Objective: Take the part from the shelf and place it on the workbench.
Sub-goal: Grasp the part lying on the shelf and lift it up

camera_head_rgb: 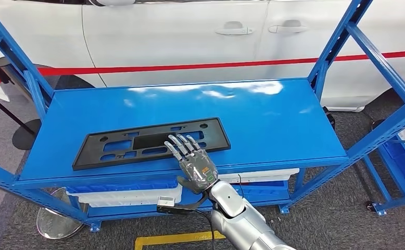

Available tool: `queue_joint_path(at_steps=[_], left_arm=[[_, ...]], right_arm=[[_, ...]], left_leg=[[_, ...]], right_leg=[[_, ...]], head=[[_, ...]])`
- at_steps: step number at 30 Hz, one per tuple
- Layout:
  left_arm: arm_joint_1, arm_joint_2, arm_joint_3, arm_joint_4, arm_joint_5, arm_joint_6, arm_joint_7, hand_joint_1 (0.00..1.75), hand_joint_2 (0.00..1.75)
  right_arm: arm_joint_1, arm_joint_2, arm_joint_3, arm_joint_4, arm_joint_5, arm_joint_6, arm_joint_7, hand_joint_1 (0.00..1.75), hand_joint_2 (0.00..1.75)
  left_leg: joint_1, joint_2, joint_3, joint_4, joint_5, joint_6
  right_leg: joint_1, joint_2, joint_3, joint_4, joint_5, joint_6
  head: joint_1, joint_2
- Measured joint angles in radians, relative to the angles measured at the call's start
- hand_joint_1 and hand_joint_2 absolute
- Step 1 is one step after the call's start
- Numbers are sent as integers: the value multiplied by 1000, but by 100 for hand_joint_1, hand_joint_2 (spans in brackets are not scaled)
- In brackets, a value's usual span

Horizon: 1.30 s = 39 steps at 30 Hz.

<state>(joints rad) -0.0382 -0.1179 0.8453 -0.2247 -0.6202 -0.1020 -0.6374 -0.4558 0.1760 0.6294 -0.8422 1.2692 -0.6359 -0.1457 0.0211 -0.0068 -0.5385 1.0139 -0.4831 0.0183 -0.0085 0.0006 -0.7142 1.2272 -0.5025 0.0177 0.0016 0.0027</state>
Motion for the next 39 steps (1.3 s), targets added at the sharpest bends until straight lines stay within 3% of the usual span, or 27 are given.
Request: queue_joint_path(at_steps=[2, 3, 5, 8, 10, 12, 13, 14, 15, 17, 18, 20, 22, 24, 27, 28, 29, 30, 32, 33, 34, 37, 39], left_arm=[[0, -3, 2, 0, -3, -1, 0, 0, 0], [-1, -4, 3, 0, -5, -2, 0, 0, 0], [-3, -5, 5, 0, -9, -2, -1, 0, 0], [-5, -5, 6, 0, -11, -3, -3, 0, 0], [-6, -5, 6, 0, -13, -1, -3, 0, 0], [-4, -6, 6, 0, -17, 4, -4, 0, 0], [-2, -6, 6, 0, -19, 8, -5, 0, 0], [-1, -6, 6, 0, -21, 11, -6, 0, 0], [0, -6, 6, 0, -22, 13, -6, 0, 0], [-1, -6, 7, 0, -27, 16, -7, 0, 0], [-2, -6, 7, 0, -30, 17, -8, 0, 0], [-4, -5, 7, 0, -34, 17, -9, 0, 0], [-5, -6, 8, 0, -43, 16, -11, 0, 0], [-4, -7, 7, 0, -56, 15, -13, 0, 0], [-6, -5, 7, 0, -68, 11, -14, 0, 0], [-6, -4, 7, 0, -71, 9, -14, 0, 0], [-6, -4, 7, 0, -73, 8, -14, 0, 0], [-6, -3, 7, 0, -74, 6, -14, 0, 0], [-5, -3, 7, 0, -76, 4, -14, 0, 0], [-6, -3, 7, 0, -78, 3, -14, 0, 0], [-7, -3, 7, 0, -79, 3, -14, 0, 0], [-6, -3, 8, 0, -81, 3, -13, 0, 0], [-5, -3, 8, 0, -81, 3, -13, 0, 0]], right_arm=[[-1, 0, 0, -1, 0, 0, 0, 0, 175], [-1, 0, 0, -2, 0, 0, 0, 0, 175], [-1, 0, 0, -2, 0, 0, 1, 0, 175], [-2, 2, 0, -4, 0, -1, 2, 0, 175], [-3, 3, 0, -5, 0, -1, 2, 0, 175], [-2, 4, 0, -4, 0, 1, 3, 0, 175], [0, 4, 0, -3, 1, 3, 3, 0, 175], [1, 4, 0, -3, 2, 5, 4, 0, 175], [1, 4, 0, -2, 4, 9, 5, 0, 175], [0, 6, 0, -2, 10, 19, 9, 0, 175], [-2, 7, 0, -2, 15, 25, 13, 0, 175], [-7, 9, 0, 0, 26, 36, 21, 0, 175], [-16, 14, 0, 4, 46, 50, 35, 80, 175], [-34, 21, 2, 17, 75, 74, 58, 167, 175], [-68, 28, 16, 59, 132, 130, 98, 175, 175], [-77, 30, 22, 76, 149, 147, 108, 175, 175], [-86, 32, 29, 91, 162, 162, 115, 175, 175], [-95, 36, 36, 105, 170, 174, 119, 175, 175], [-114, 43, 47, 127, 177, 191, 121, 175, 175], [-122, 48, 52, 137, 178, 194, 121, 175, 175], [-128, 52, 56, 144, 177, 196, 121, 175, 175], [-142, 60, 64, 160, 175, 199, 121, 175, 175], [-147, 62, 69, 169, 174, 201, 121, 175, 175]], left_leg=[[-1, -1, 15, -1, -15, -9], [-2, -2, 19, -2, -20, -15], [-3, -1, 23, -8, -27, -28], [0, 2, 30, 10, -46, -45], [1, 3, -17, 110, -86, -50], [0, 3, -103, 243, -125, -52], [0, 3, -135, 276, -120, -52], [0, 3, -150, 273, -93, -50], [-1, 3, -147, 231, -47, -45], [-8, 3, -110, 103, 42, -31], [-12, 3, -92, 55, 62, -23], [-19, 3, -77, 24, 61, -15], [-15, 2, -71, 10, 59, -9], [-7, 4, -62, -4, 61, -2], [-5, 5, -57, -9, 58, 4], [-4, 4, -56, -9, 56, 3], [-2, 3, -54, -8, 54, 1], [1, 3, -51, -7, 51, -3], [6, 1, -44, -1, 42, -14], [6, 0, -43, 3, 38, -21], [5, -1, -43, 5, 36, -28], [6, -2, -40, -1, 37, -49], [9, 1, -49, 25, 16, -57]], right_leg=[[3, 0, 57, -132, 68, -9], [6, 0, 76, -172, 77, -15], [13, 2, 88, -197, 66, -27], [8, 5, 109, -211, 54, -46], [6, 2, 129, -217, 44, -58], [10, 0, 145, -217, 31, -65], [12, 2, 154, -217, 24, -66], [15, 3, 164, -217, 16, -67], [17, 5, 175, -217, 8, -67], [22, 7, 197, -217, -10, -63], [24, 7, 203, -216, -17, -59], [23, 6, 204, -216, -24, -49], [22, 5, 205, -216, -29, -40], [21, 5, 187, -175, -57, -28], [5, 4, 83, 4, -129, -12], [0, 4, 54, 45, -133, -7], [-6, 3, 41, 51, -118, -2], [-11, 2, 46, 21, -84, 2], [-17, 1, 94, -101, -7, 8], [-16, 1, 116, -154, 15, 6], [-14, 2, 129, -185, 23, 2], [-10, 4, 134, -201, 23, -22], [-11, 2, 139, -208, 27, -37]], head=[[0, 0], [-1, 0], [-3, 0], [-5, 0], [-8, 0], [-8, 0], [-8, 0], [-9, 0], [-9, 0], [-8, 0], [-7, 0], [-3, 0], [-1, 0], [2, 0], [4, 0], [4, 0], [4, 0], [4, 0], [4, 0], [5, 0], [6, 0], [6, 0], [4, 0]])
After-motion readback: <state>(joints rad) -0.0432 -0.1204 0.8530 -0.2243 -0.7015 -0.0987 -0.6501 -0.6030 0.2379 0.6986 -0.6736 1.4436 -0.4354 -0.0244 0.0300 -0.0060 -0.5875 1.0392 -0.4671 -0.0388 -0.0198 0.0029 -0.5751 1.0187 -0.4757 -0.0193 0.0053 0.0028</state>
